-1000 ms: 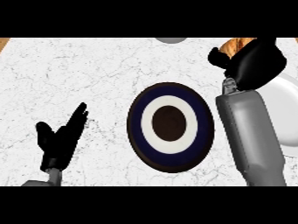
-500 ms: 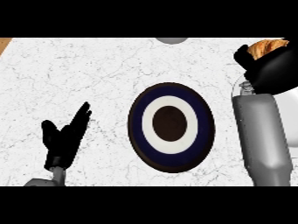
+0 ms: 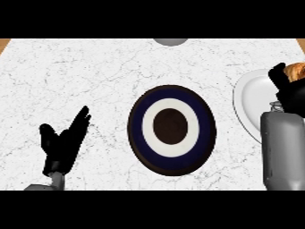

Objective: Pick the croissant from the plate and place it in the plate

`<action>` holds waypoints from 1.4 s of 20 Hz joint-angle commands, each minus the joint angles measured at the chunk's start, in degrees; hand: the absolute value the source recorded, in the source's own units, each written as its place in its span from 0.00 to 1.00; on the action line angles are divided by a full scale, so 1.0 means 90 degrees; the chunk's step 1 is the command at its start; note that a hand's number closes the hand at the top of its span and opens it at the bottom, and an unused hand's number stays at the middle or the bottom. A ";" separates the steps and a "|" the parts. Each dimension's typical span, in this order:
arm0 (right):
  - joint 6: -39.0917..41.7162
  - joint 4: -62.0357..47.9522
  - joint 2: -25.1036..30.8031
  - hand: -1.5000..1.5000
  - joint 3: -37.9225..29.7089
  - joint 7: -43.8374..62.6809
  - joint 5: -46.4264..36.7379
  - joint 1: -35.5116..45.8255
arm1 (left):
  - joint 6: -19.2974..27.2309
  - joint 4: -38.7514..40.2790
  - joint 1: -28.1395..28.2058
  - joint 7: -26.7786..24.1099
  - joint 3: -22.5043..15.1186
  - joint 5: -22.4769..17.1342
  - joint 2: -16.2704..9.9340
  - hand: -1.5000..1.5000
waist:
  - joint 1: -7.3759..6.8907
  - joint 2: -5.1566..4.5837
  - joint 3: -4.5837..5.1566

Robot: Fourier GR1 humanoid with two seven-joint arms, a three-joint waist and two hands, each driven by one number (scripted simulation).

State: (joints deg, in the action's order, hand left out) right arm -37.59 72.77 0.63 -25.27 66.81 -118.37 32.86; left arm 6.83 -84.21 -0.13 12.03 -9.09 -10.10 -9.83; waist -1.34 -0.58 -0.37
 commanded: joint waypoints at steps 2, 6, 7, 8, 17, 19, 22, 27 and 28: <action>-0.1367 -0.0248 -0.0067 1.00 -0.0581 0.1107 0.0042 -0.0158 | -0.0070 0.0200 0.0097 -0.0006 -0.0018 0.0004 0.0029 0.50 | 0.0040 0.0004 0.0030; -0.1802 -0.0365 0.0340 1.00 -0.1139 0.0224 0.0847 -0.0331 | 0.0093 0.0377 -0.0011 -0.0136 -0.0008 0.0086 0.0233 0.50 | 0.0144 0.0029 0.0033; -0.1769 -0.0099 0.0180 1.00 -0.1125 0.0177 0.0879 -0.0423 | 0.0005 0.0164 0.0101 0.0002 0.0055 0.0031 0.0065 0.50 | 0.0141 0.0056 0.0035; -0.1410 -0.0612 0.0177 1.00 -0.1768 0.0421 0.1493 -0.0296 | 0.0067 -0.0009 0.0116 0.0117 -0.0091 0.0074 0.0140 0.50 | 0.0108 0.0020 0.0013; -0.1836 -0.2821 0.1210 0.00 -0.1750 -0.2099 0.4931 -0.0191 | -0.0171 0.0341 0.0021 0.0064 0.0068 0.0027 0.0048 0.50 | 0.0096 0.0027 0.0022; -0.2405 -0.2869 0.1198 0.00 -0.1632 -0.2655 0.5493 -0.0264 | -0.0221 0.0342 0.0085 -0.0093 0.0152 -0.0002 0.0030 0.50 | 0.0095 0.0033 0.0024; -0.3228 -0.2696 0.1040 0.00 -0.1428 -0.3390 0.5944 -0.0326 | -0.0120 0.0270 0.0134 -0.0062 0.0121 0.0012 0.0140 0.50 | 0.0087 0.0031 0.0019; -0.3870 -0.1869 0.0898 0.00 -0.1257 -0.4038 0.6918 -0.0660 | 0.0109 0.0136 0.0409 -0.0177 -0.0168 0.0300 0.0382 0.50 | 0.0149 0.0066 0.0025; -0.3971 -0.1505 0.0625 0.00 -0.1186 -0.4045 0.6940 -0.0931 | -0.0121 -0.0205 0.0352 0.0235 0.0180 -0.0006 -0.0019 0.50 | 0.0159 0.0087 0.0031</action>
State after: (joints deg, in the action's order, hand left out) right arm -65.27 53.98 9.24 -37.80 33.20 -61.54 28.10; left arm 6.38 -84.80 1.59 11.23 -7.95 -9.16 -9.12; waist -0.31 0.14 -0.34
